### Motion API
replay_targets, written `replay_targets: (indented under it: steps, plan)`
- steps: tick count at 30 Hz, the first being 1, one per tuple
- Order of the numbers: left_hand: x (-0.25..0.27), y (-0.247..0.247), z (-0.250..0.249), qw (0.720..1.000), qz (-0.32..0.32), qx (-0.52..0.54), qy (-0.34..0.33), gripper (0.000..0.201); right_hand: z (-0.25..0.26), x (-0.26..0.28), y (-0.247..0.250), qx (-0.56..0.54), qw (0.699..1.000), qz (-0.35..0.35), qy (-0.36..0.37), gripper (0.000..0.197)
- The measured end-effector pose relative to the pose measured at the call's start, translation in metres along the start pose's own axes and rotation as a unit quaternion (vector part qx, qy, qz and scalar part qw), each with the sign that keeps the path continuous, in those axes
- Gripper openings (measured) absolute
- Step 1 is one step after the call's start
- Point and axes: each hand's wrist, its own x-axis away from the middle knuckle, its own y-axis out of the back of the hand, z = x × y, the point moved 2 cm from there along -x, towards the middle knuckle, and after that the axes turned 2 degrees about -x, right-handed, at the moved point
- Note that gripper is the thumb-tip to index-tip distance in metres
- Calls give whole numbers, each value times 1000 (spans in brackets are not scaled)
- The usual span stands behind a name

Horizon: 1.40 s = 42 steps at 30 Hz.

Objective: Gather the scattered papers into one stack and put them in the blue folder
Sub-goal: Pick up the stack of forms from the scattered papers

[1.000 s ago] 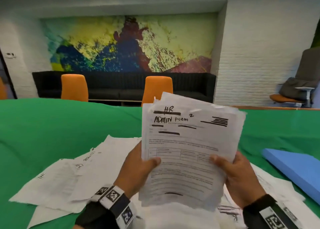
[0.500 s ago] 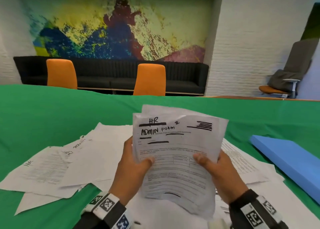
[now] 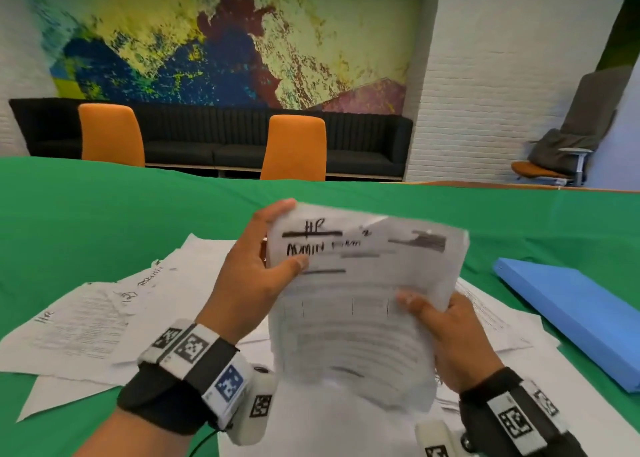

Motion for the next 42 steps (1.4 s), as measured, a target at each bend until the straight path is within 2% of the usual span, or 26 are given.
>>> replay_targets:
  steps: [2, 3, 5, 6, 7, 9, 11, 13, 16, 18, 20, 23, 27, 29, 31, 33, 35, 39, 42]
  plan:
    - [2, -1, 3, 996, 8, 83, 38, 78, 9, -8, -2, -52, 998, -18, 7, 25]
    - [3, -3, 4, 994, 15, 89, 57, 72, 15, -13, -4, -73, 997, -19, 12, 30]
    - [2, -7, 11, 996, 9, 30, 78, 37, 24, -21, -10, -97, 995, -11, 27, 35]
    - [2, -8, 14, 996, -7, 5, 89, 25, 27, -23, -14, -99, 994, 1, 35, 36]
    - [2, -8, 18, 994, -26, 4, 104, 22, 27, -24, -17, -94, 995, 18, 40, 36]
    - [3, -6, 23, 987, -61, 55, 139, 24, 18, -22, -20, -46, 996, 64, 28, 32]
    - [7, 0, 29, 972, -92, 124, 177, 25, -1, -15, -17, 59, 993, 99, -18, 24]
    - [13, 5, 37, 959, -105, 159, 208, 26, -20, -4, -9, 183, 975, 116, -49, 21]
    - [21, 9, 49, 954, -122, 151, 230, 29, -35, 10, -5, 289, 949, 122, -27, 15]
    - [23, 10, 51, 949, -132, 160, 237, 30, -36, 14, -5, 263, 953, 142, -42, 17]
    - [22, 10, 52, 947, -129, 167, 244, 29, -32, 15, -4, 194, 960, 183, -89, 28]
    - [20, 11, 51, 951, -114, 154, 243, 27, -28, 16, 3, 175, 951, 232, -110, 37]
    - [22, 10, 43, 969, -75, 141, 191, 32, -26, 10, 7, 125, 970, 188, -88, 37]
    - [24, 7, 39, 980, -62, 100, 161, 31, -19, 6, 6, 100, 983, 149, -36, 36]
    - [28, 0, 37, 987, -60, 40, 146, 25, -14, 3, 1, 84, 992, 96, 8, 27]
    - [34, -10, 34, 987, -67, -18, 146, 18, -16, 4, -6, 99, 993, 56, 32, 24]
    - [42, -20, 29, 984, -88, -71, 138, 16, -20, 12, -17, 164, 983, 49, 67, 25]
    - [54, -26, 29, 984, -116, -51, 126, 24, -19, 28, -28, 175, 976, 47, 122, 24]
    - [64, -23, 39, 980, -74, -4, 184, 30, -18, 29, -24, 158, 981, 43, 101, 25]
